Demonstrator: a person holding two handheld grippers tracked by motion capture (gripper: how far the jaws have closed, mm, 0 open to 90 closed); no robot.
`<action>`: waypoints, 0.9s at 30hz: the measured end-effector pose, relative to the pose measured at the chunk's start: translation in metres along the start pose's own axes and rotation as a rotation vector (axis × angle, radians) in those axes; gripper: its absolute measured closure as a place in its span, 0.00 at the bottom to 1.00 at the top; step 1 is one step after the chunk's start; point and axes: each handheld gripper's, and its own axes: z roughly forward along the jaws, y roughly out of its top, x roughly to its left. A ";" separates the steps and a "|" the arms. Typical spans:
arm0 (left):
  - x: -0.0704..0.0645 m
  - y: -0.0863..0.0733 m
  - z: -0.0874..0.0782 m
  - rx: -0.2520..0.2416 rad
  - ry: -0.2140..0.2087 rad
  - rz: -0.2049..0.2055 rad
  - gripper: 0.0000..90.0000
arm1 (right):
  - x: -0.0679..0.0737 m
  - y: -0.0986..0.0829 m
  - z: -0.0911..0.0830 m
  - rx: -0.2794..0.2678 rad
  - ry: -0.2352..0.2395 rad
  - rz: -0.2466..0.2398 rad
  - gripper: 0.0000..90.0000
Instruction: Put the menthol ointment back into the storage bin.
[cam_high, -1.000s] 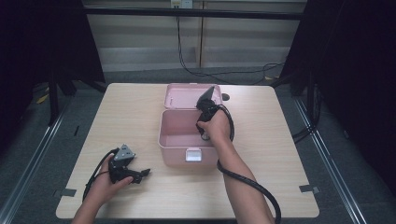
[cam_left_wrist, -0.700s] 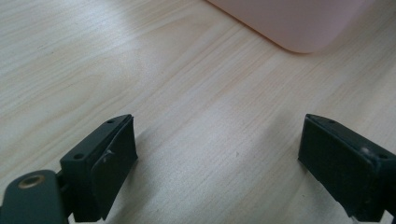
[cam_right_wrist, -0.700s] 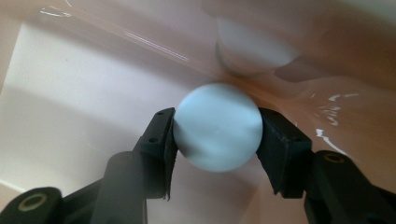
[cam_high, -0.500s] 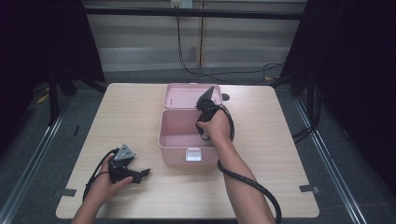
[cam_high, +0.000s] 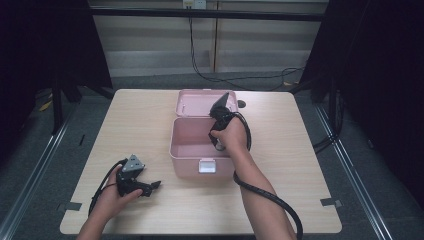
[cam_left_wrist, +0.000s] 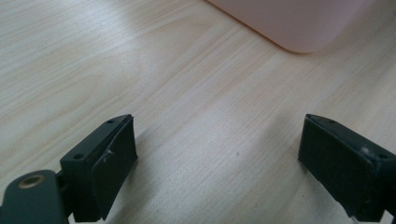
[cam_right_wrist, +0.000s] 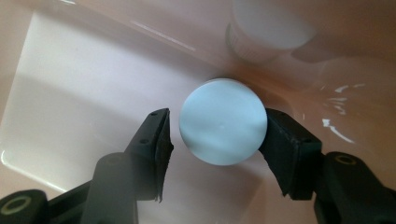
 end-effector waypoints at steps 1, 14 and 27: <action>0.000 0.000 0.000 0.004 -0.002 0.001 0.12 | 0.000 0.000 -0.001 0.005 0.001 0.000 0.48; 0.000 0.000 0.000 0.005 -0.003 0.001 0.12 | 0.005 -0.002 -0.022 -0.004 -0.012 -0.027 0.44; 0.000 0.000 0.000 0.003 -0.007 0.001 0.12 | 0.000 -0.009 -0.041 -0.004 -0.026 -0.089 0.34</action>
